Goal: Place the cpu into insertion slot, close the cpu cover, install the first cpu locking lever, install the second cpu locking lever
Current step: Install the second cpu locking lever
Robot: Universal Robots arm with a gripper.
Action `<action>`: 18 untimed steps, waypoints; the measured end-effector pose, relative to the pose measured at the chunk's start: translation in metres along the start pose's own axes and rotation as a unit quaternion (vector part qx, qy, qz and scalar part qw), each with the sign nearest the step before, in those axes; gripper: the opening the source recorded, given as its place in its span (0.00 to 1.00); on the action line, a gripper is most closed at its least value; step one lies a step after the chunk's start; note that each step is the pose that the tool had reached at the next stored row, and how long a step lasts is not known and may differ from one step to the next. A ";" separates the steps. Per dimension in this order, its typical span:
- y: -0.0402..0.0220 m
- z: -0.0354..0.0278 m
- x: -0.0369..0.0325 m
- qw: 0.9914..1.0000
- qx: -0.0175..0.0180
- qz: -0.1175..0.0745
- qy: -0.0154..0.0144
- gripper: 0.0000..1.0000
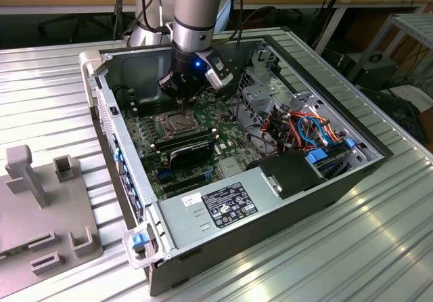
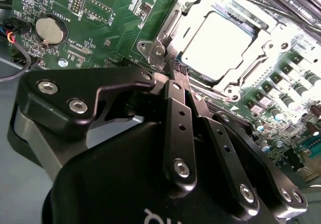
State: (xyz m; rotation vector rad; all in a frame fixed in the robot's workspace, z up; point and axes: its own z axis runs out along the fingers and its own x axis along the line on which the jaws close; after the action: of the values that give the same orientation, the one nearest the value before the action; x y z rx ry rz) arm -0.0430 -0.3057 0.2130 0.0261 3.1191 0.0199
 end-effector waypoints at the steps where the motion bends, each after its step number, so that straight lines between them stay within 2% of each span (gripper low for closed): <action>1: -0.0001 0.0000 0.0000 1.000 0.000 0.000 0.000 0.11; 5: -0.0016 0.0000 0.0000 1.000 0.000 0.000 0.000 0.11; 18: -0.0141 -0.0001 -0.0002 1.000 0.000 0.000 0.000 0.11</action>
State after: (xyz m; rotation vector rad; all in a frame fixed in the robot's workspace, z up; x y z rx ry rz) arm -0.0429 -0.3199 0.2130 0.0260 3.1190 0.0200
